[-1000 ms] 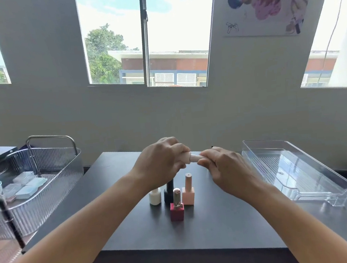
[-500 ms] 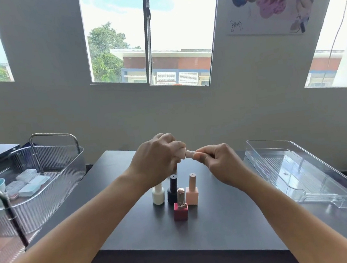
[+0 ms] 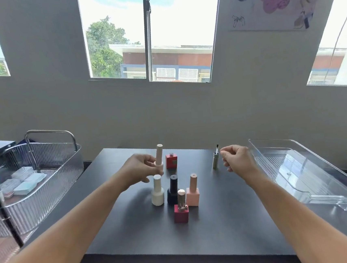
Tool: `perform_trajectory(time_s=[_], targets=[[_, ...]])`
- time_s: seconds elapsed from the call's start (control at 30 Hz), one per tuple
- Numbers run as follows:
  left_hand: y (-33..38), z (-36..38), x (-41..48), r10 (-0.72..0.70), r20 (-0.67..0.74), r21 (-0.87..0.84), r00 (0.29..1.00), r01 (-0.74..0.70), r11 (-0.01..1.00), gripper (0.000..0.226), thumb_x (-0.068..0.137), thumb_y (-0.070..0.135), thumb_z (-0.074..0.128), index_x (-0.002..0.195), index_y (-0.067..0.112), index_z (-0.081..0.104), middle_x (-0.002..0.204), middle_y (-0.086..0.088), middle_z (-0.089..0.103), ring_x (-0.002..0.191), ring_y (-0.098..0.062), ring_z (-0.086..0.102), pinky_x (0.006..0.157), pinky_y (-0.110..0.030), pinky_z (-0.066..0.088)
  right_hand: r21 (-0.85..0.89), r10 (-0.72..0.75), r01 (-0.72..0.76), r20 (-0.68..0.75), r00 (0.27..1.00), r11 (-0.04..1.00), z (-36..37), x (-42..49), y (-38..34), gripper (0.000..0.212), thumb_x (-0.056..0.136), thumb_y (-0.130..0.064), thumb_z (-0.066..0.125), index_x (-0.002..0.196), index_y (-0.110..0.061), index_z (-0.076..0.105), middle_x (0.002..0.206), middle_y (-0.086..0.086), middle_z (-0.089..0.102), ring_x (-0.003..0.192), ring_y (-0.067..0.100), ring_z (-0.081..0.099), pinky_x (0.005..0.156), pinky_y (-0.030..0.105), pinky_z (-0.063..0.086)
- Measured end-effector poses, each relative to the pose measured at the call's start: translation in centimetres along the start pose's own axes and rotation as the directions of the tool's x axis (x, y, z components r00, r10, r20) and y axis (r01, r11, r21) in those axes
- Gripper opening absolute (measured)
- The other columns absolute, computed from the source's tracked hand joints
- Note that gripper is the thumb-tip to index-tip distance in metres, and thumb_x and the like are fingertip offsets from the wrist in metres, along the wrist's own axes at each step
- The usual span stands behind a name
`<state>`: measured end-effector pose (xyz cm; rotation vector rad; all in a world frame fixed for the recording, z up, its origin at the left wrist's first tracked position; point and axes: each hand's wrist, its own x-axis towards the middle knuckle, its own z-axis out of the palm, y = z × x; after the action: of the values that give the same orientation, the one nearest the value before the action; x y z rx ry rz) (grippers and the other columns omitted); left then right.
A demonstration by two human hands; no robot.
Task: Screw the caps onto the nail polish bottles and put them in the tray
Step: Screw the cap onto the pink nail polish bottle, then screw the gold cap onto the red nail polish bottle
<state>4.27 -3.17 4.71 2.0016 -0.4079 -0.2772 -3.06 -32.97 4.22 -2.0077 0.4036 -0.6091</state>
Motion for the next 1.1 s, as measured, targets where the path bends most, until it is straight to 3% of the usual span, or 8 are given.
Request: perform_trajectory(time_s=[0.13, 0.3, 0.57, 0.7, 0.8, 0.9, 1.0, 1.1], targets=[[-1.2, 0.9, 0.6, -0.055, 0.051, 0.009, 0.997, 0.054, 0.998, 0.018, 0.074, 0.011, 0.078, 0.091, 0.01, 0.074, 0.081, -0.006, 0.077, 0.07, -0.015, 0.067, 0.066, -0.031, 0.054, -0.13, 0.077, -0.077, -0.004, 0.997, 0.988, 1.5, 1.7, 2.0, 0.033, 0.083, -0.026, 0.071, 0.11, -0.01, 0.064, 0.095, 0.005, 0.065, 0.094, 0.028, 0.065, 0.088, 0.047, 0.054], [-2.0, 1.2, 1.2, -0.087, 0.077, 0.062, 0.993, 0.082, 0.995, 0.026, 0.067, 0.009, 0.084, 0.092, 0.009, 0.075, 0.09, -0.011, 0.076, 0.062, -0.015, 0.058, 0.053, -0.025, 0.046, -0.234, 0.08, -0.073, 0.024, 0.996, 0.969, 3.0, 3.0, 2.9, 0.055, 0.078, -0.03, 0.076, 0.127, -0.01, 0.058, 0.093, 0.002, 0.061, 0.106, 0.029, 0.061, 0.089, 0.034, 0.045], [-2.3, 0.9, 1.6, -0.043, 0.163, 0.065, 0.986, 0.032, 0.997, 0.026, 0.07, 0.005, 0.083, 0.094, 0.013, 0.077, 0.065, 0.009, 0.069, 0.058, -0.006, 0.06, 0.052, -0.017, 0.047, -0.273, 0.008, -0.014, -0.026, 1.0, 0.962, 4.1, 3.6, 3.4, 0.018, 0.081, -0.021, 0.07, 0.084, -0.003, 0.07, 0.083, 0.01, 0.072, 0.089, 0.031, 0.063, 0.068, 0.029, 0.036], [-2.2, -0.7, 2.1, -0.068, 0.273, 0.094, 0.96, 0.043, 0.995, 0.037, 0.079, -0.004, 0.064, 0.109, 0.015, 0.073, 0.093, 0.001, 0.074, 0.075, -0.009, 0.068, 0.062, -0.019, 0.053, -0.3, -0.035, 0.03, -0.011, 0.999, 0.953, 3.9, 3.2, 3.4, 0.022, 0.082, -0.021, 0.069, 0.075, -0.001, 0.067, 0.073, 0.009, 0.069, 0.08, 0.032, 0.062, 0.064, 0.031, 0.037], [-2.6, -1.4, 3.4, -0.055, 0.123, 0.103, 0.991, 0.043, 0.994, 0.036, 0.084, -0.003, 0.06, 0.111, 0.02, 0.07, 0.11, -0.007, 0.068, 0.086, -0.017, 0.067, 0.066, -0.024, 0.058, -0.272, -0.047, 0.048, 0.01, 0.999, 0.961, 3.4, 2.5, 2.9, 0.016, 0.083, -0.024, 0.068, 0.069, -0.017, 0.064, 0.061, -0.011, 0.065, 0.075, 0.022, 0.063, 0.057, 0.025, 0.037], [-3.1, -0.6, 4.8, 0.003, -0.05, 0.095, 0.999, 0.001, 0.996, 0.034, 0.082, 0.015, 0.071, 0.113, 0.027, 0.068, 0.111, -0.005, 0.069, 0.095, -0.018, 0.069, 0.085, -0.034, 0.059, -0.251, -0.07, 0.071, 0.011, 0.997, 0.965, 3.0, 1.8, 2.2, 0.018, 0.084, -0.027, 0.067, 0.068, -0.023, 0.061, 0.058, -0.015, 0.065, 0.075, 0.015, 0.065, 0.058, 0.019, 0.039], [-3.1, 0.6, 5.9, 0.015, -0.058, 0.087, 0.998, -0.01, 0.996, 0.054, 0.072, 0.028, 0.083, 0.122, 0.03, 0.063, 0.111, 0.0, 0.068, 0.102, -0.016, 0.067, 0.097, -0.037, 0.052, -0.251, -0.094, 0.098, 0.029, 0.995, 0.963, 2.6, 0.9, 1.8, 0.019, 0.085, -0.029, 0.066, 0.068, -0.022, 0.061, 0.058, -0.014, 0.067, 0.074, 0.016, 0.067, 0.063, 0.027, 0.046], [-2.3, 1.9, 6.6, 0.021, -0.006, 0.085, 1.0, -0.02, 0.996, 0.073, 0.062, 0.03, 0.093, 0.127, 0.028, 0.06, 0.106, 0.008, 0.064, 0.101, -0.011, 0.064, 0.094, -0.031, 0.05, -0.243, -0.119, 0.126, 0.046, 0.992, 0.962, 2.1, 0.0, 1.6, 0.018, 0.087, -0.03, 0.065, 0.072, -0.021, 0.061, 0.062, -0.009, 0.07, 0.074, 0.018, 0.069, 0.07, 0.033, 0.053]])
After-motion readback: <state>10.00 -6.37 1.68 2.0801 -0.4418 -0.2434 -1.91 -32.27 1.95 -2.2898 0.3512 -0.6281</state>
